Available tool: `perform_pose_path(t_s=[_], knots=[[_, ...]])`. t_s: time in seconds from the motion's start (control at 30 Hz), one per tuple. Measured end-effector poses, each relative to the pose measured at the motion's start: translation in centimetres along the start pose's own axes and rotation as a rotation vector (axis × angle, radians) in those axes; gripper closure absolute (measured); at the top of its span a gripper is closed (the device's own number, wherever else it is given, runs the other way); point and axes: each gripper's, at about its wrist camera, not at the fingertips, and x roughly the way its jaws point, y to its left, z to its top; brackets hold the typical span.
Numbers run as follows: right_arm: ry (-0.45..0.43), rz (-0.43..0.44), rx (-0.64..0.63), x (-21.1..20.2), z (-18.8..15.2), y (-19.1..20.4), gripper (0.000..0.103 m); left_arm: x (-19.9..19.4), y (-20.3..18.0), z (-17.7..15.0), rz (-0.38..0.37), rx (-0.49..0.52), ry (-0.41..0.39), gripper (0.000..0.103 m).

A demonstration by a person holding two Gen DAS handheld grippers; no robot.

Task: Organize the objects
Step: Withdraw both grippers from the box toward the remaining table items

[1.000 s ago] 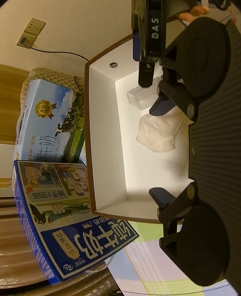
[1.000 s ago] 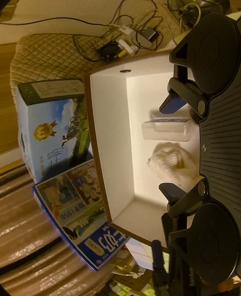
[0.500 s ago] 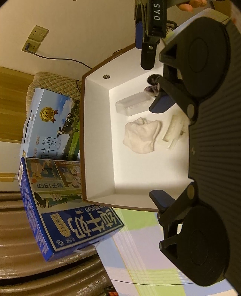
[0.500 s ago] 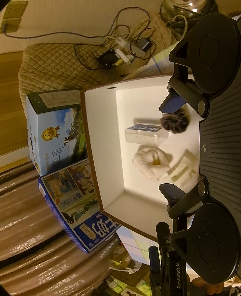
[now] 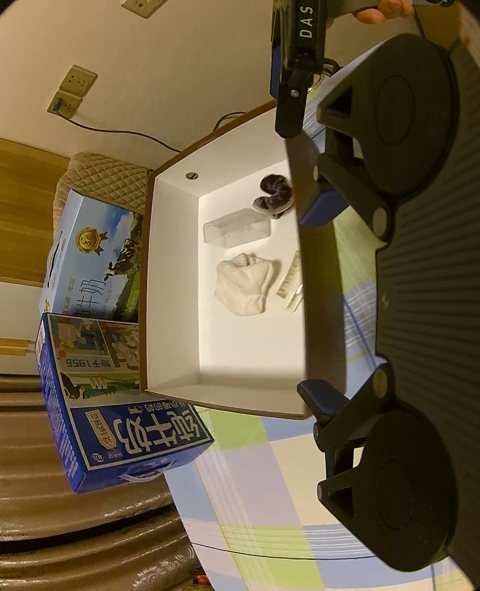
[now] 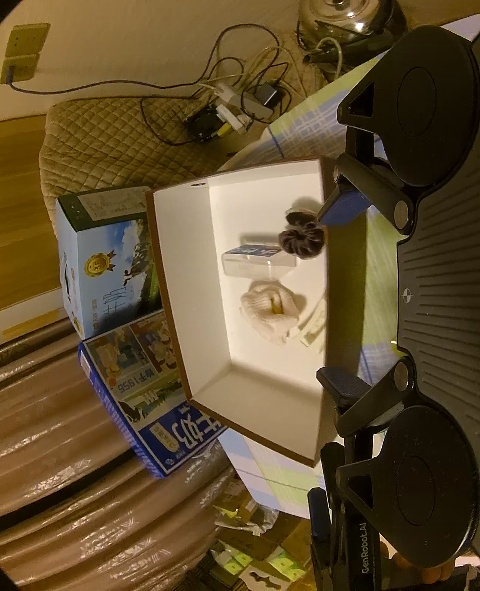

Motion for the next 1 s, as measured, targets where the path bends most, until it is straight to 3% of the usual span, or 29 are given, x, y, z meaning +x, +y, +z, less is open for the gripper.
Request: perform_pose_path(t_s=[0.43, 1.0], knots=[[0.036, -0.009, -0.002, -2.3, -3.8, 0.4, 0.022, -2.9, -0.4, -3.6, -0.01, -0.026, 0.016, 0.015], [0.176, -0.029, 0.008, -1.8, -9.6, 0.2, 0.022, -3.9, 0.6, -8.3, 0.022, -0.053, 0.08, 0.015]])
